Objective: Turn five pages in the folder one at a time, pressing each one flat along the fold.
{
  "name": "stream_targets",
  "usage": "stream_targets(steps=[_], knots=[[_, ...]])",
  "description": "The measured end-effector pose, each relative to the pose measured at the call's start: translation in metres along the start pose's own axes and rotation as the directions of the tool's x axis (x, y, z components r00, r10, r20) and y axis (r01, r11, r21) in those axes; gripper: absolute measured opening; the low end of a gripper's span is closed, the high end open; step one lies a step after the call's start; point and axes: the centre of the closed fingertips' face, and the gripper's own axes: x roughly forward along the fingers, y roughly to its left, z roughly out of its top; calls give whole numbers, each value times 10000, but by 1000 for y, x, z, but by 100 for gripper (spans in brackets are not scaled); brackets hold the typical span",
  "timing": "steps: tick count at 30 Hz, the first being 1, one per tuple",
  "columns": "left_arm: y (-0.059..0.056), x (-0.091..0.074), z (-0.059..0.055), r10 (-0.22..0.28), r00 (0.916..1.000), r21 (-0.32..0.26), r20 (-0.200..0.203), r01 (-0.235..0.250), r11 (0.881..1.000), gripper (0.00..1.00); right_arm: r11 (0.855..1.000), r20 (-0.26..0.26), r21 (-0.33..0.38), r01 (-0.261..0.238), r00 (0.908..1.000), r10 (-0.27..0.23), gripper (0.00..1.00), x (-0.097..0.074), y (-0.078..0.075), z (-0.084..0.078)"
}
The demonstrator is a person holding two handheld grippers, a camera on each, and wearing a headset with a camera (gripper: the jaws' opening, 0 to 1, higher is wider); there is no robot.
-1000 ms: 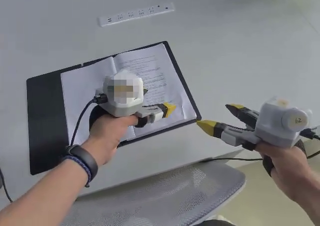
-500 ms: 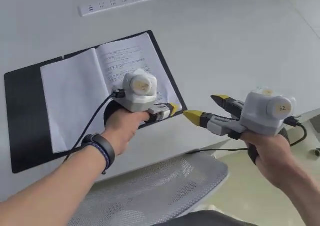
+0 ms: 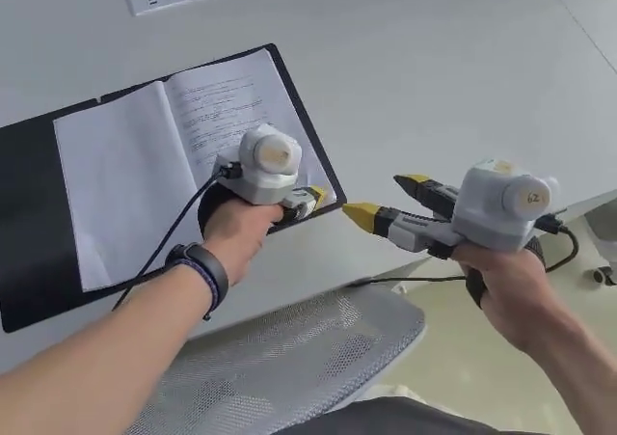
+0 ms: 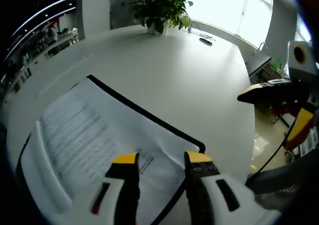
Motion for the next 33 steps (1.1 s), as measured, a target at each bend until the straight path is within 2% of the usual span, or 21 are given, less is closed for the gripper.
stream_targets(steps=[2, 3, 5, 6, 10, 20, 27, 33], knots=[[-1, -2, -1, 255, 9997, 579, -63, -251, 9980, 31, 10000, -8, 22, -11, 10000, 11, 62, 0, 0, -1], [-4, -2, -2, 356, 9994, 613, -10, -355, 9975, 31, 10000, -8, 54, -21, 10000, 21, 62, 0, 0, -1], [-6, -4, -2, 428, 9991, 507, 59, -431, 9978, 31, 10000, -24, 76, -22, 10000, 22, 62, 1, -1, -1], [-1, -1, -1, 450, 9990, 445, 72, -453, 9980, 30, 10000, -39, 68, -31, 10000, 31, 62, 1, -1, -2], [-3, -3, -1, 532, 9985, 577, 104, -537, 9969, 30, 9999, -61, 63, -89, 9999, 90, 61, 5, -3, -1], [-3, 3, -2, 765, 9960, 590, 473, -792, 9951, 20, 9994, -57, 139, -332, 9994, 332, 59, 23, -7, 6], [-1, 6, -2, 991, 9929, 492, 653, -1024, 9935, 15, 9981, -68, 51, -612, 9981, 612, 57, 43, -7, 14], [-1, 6, -2, 1001, 9919, 492, 781, -1041, 9933, 14, 9944, 23, 444, -963, 9954, 963, 52, 68, -12, 21]])
